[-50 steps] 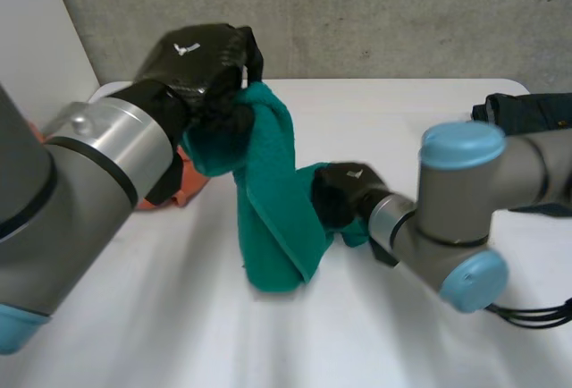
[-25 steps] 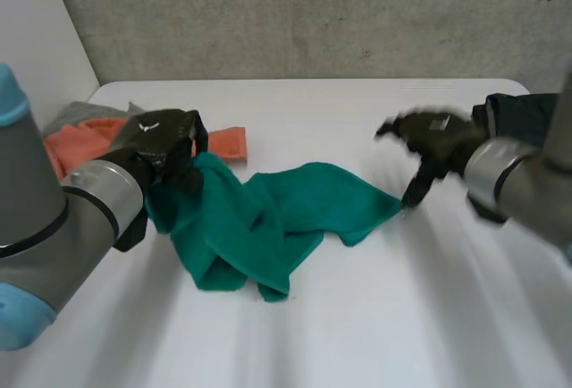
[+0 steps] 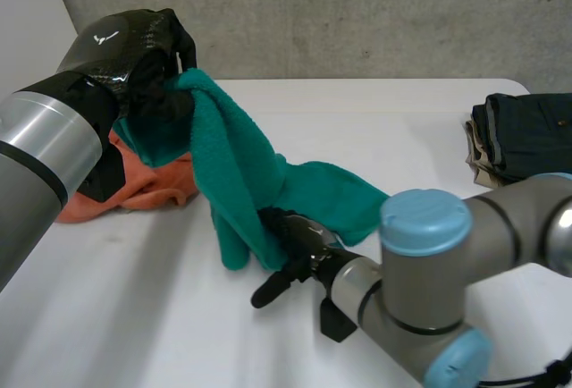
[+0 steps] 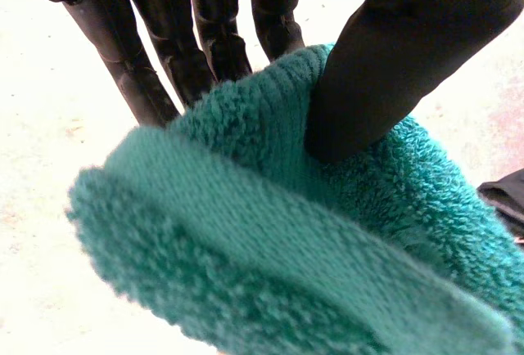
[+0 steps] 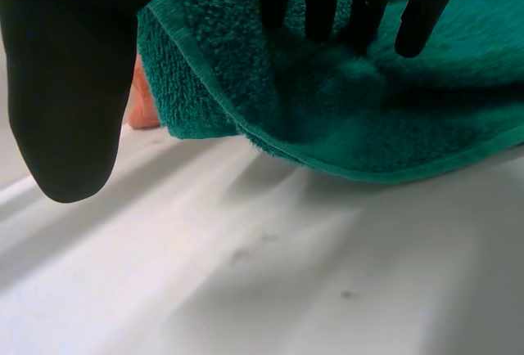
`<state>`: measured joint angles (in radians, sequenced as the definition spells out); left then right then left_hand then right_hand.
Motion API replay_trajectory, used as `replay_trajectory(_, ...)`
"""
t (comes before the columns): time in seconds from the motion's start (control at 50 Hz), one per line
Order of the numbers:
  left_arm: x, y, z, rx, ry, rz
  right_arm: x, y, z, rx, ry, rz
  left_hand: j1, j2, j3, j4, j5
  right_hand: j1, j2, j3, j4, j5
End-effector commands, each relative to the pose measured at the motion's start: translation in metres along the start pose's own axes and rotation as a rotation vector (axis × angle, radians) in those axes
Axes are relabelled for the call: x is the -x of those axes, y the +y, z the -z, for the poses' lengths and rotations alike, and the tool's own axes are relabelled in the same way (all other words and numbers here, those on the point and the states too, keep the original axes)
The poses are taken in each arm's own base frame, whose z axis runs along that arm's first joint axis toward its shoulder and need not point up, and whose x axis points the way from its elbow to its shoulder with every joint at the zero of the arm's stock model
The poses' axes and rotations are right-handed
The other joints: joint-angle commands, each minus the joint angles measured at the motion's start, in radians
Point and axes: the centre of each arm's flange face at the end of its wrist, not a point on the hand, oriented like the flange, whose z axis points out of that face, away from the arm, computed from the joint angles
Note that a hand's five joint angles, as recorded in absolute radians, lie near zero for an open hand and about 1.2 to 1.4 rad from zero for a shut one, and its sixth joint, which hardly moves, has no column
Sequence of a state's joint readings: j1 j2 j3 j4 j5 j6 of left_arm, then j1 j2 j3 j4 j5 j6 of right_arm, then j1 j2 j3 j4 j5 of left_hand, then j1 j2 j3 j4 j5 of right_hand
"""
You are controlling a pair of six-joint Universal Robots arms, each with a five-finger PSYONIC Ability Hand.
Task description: Fold the laundry.
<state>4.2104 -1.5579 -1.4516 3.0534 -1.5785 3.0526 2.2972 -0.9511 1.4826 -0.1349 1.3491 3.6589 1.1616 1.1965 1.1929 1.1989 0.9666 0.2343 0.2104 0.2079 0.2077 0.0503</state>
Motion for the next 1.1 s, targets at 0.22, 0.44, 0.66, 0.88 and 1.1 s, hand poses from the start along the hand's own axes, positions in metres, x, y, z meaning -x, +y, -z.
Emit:
replay_trajectory(0.22, -0.006, -0.011, 0.005, -0.033, 0.015, 0.026, -0.007, -0.008, -0.048, -0.174, 0.070, 0.192, 0.235, 0.200, 0.203, 0.197, 0.255, 1.162, 1.186, 1.188, 1.189, 1.171)
replay_trajectory(0.44, 0.018, -0.021, 0.004, -0.071, -0.082, 0.023, -0.043, -0.158, 0.021, -0.476, 0.288, 0.445, 0.235, 0.200, 0.203, 0.197, 0.255, 1.162, 1.186, 1.188, 1.189, 1.171)
replay_trajectory(0.66, 0.039, 0.018, -0.005, 0.056, -0.138, 0.015, 0.006, -0.240, 0.107, -0.554, 0.304, 0.752, 0.235, 0.200, 0.203, 0.197, 0.255, 1.162, 1.186, 1.188, 1.189, 1.171)
replay_trajectory(0.88, 0.043, 0.137, -0.046, 0.382, -0.122, 0.028, -0.033, -0.148, 0.033, -0.153, 0.172, 0.684, 0.235, 0.200, 0.203, 0.197, 0.255, 1.162, 1.186, 1.188, 1.189, 1.171)
replay_trajectory(1.1, 0.051, 0.176, -0.082, 0.393, -0.118, 0.030, -0.071, -0.105, -0.009, -0.058, 0.243, 0.728, -0.558, -0.593, -0.589, -0.595, -0.537, 0.833, 0.857, 0.860, 0.860, 0.843)
